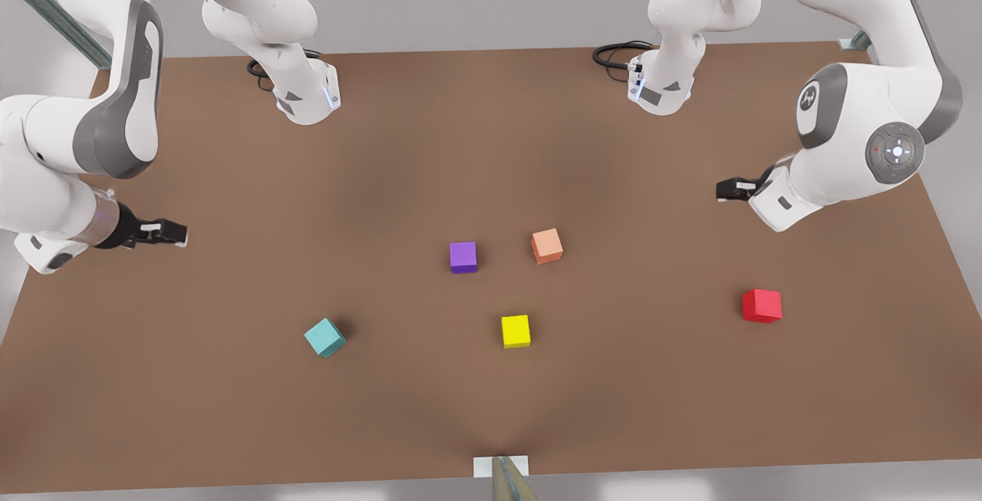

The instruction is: Pick up red wooden cube and pass to hand red wooden cube and place in blue wooden cube

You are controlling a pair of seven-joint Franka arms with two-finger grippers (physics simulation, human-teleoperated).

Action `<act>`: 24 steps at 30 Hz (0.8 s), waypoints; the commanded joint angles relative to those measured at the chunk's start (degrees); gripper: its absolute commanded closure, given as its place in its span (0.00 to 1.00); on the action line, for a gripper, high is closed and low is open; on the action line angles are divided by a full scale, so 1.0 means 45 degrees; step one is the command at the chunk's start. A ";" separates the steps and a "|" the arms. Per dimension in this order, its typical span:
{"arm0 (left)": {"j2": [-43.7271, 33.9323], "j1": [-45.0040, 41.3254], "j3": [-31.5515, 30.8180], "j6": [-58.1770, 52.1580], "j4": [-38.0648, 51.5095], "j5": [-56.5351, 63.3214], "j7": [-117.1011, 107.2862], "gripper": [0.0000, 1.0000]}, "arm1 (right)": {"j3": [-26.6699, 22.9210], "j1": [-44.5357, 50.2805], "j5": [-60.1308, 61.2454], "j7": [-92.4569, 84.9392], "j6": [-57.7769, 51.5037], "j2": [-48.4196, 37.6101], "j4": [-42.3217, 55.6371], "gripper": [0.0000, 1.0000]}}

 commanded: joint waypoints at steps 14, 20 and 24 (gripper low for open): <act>0.5401 0.0292 0.2242 0.4225 0.2128 0.0235 0.2845 0.00 | -0.0004 0.0014 0.0006 -0.0525 0.0405 0.0005 -0.0050 0.00; 0.6240 0.0878 0.2516 0.5887 0.1425 0.0195 0.4233 0.00 | -0.0004 0.0014 0.0006 -0.0525 0.0386 0.0005 -0.0050 0.00; 0.6867 0.1113 0.2574 0.6784 0.1484 0.0215 0.5112 0.00 | -0.0004 0.0014 0.0026 -0.0545 0.0366 0.0005 -0.0069 0.00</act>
